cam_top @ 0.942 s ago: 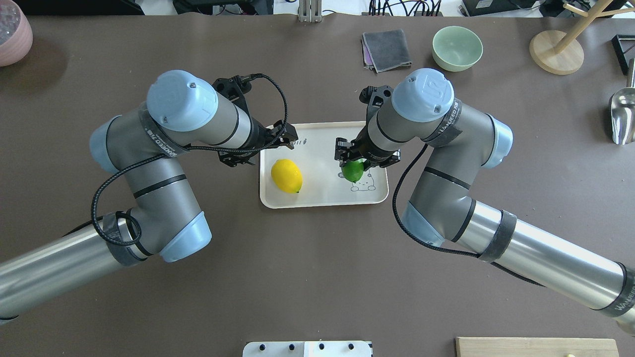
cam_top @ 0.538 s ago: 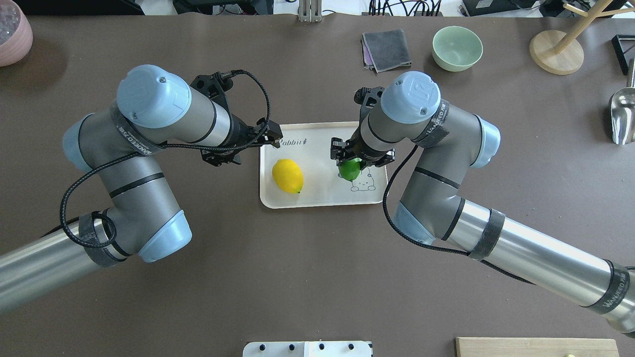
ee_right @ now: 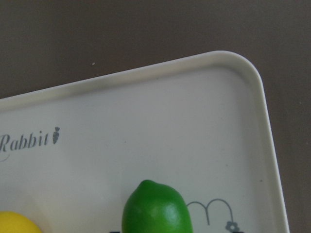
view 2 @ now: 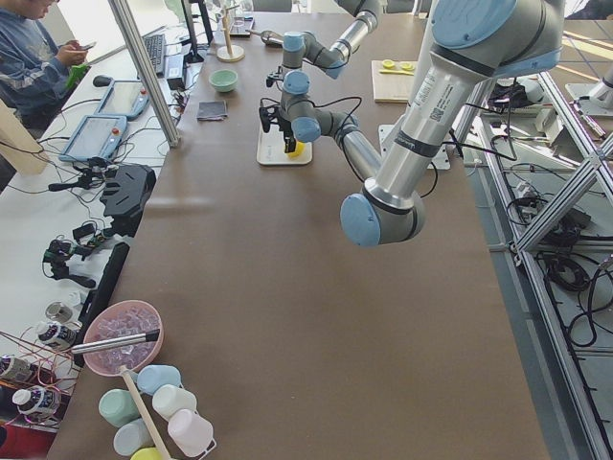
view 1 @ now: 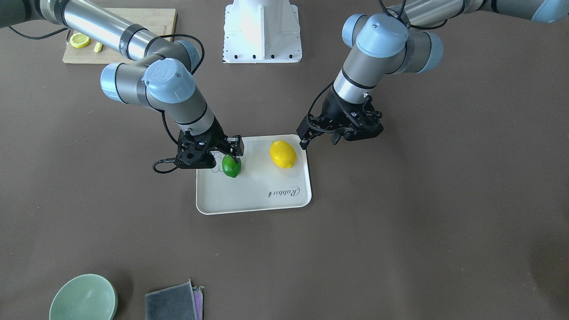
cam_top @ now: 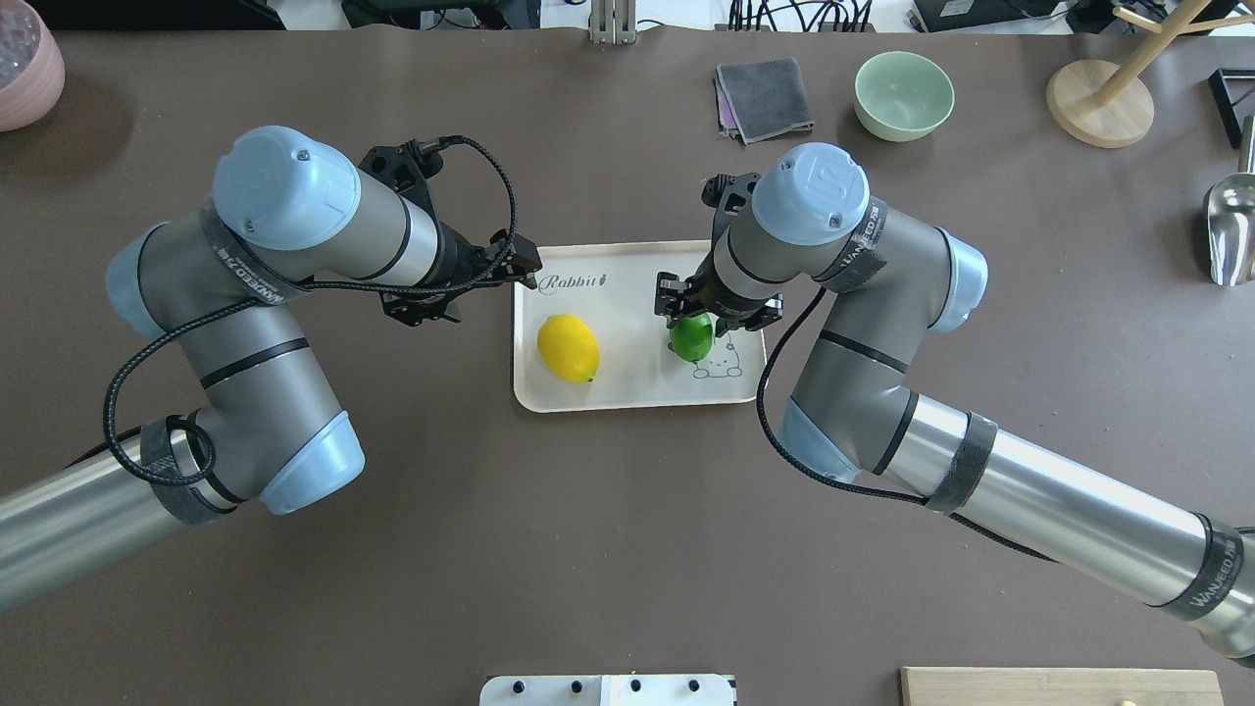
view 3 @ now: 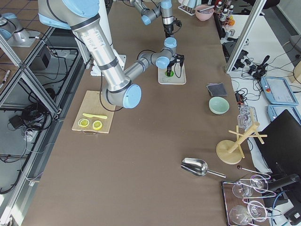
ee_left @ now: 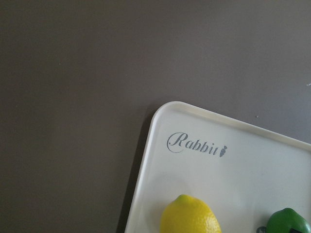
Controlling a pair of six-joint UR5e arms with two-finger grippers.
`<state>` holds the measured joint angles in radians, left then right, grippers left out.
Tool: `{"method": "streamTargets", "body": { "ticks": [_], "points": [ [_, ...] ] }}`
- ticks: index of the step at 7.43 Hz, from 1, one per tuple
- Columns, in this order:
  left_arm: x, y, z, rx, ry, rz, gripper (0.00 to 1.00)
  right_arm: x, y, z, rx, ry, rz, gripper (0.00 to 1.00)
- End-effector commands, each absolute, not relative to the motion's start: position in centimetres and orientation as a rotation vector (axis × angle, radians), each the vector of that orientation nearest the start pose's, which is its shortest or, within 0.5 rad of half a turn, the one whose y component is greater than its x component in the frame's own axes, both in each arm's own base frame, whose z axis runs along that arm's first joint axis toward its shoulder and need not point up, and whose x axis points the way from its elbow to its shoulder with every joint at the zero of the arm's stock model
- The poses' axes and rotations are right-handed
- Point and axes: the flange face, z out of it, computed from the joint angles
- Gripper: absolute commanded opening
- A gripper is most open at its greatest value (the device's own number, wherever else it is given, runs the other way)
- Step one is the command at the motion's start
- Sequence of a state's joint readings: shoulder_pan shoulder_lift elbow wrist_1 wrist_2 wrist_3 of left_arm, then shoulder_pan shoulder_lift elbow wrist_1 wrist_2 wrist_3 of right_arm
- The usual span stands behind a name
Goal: Place all lemons on tray
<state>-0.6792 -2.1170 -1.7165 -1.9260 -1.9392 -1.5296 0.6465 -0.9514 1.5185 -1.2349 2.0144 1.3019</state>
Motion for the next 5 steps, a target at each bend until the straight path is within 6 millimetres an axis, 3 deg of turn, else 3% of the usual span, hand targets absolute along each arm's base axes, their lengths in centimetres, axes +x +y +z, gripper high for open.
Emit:
{"method": "streamTargets", "body": {
  "ticks": [1, 2, 3, 5],
  "points": [
    [39.8, -47.9, 26.2, 0.11, 1.03, -0.301, 0.98, -41.0, -51.7, 31.2, 0.006, -0.986, 0.197, 1.0],
    [35.5, -47.8, 27.2, 0.161, 0.944, -0.218, 0.98, -33.1, -51.4, 34.6, 0.047, -0.987, 0.142, 1.0],
    [31.4, -48.0, 29.7, 0.214, 0.873, -0.109, 0.98, -27.4, -50.2, 39.7, 0.068, -0.946, 0.103, 1.0],
    [22.2, -49.9, 35.9, 0.201, 0.864, 0.036, 0.98, -18.4, -49.6, 47.6, 0.093, -0.885, 0.03, 1.0]
  ]
}}
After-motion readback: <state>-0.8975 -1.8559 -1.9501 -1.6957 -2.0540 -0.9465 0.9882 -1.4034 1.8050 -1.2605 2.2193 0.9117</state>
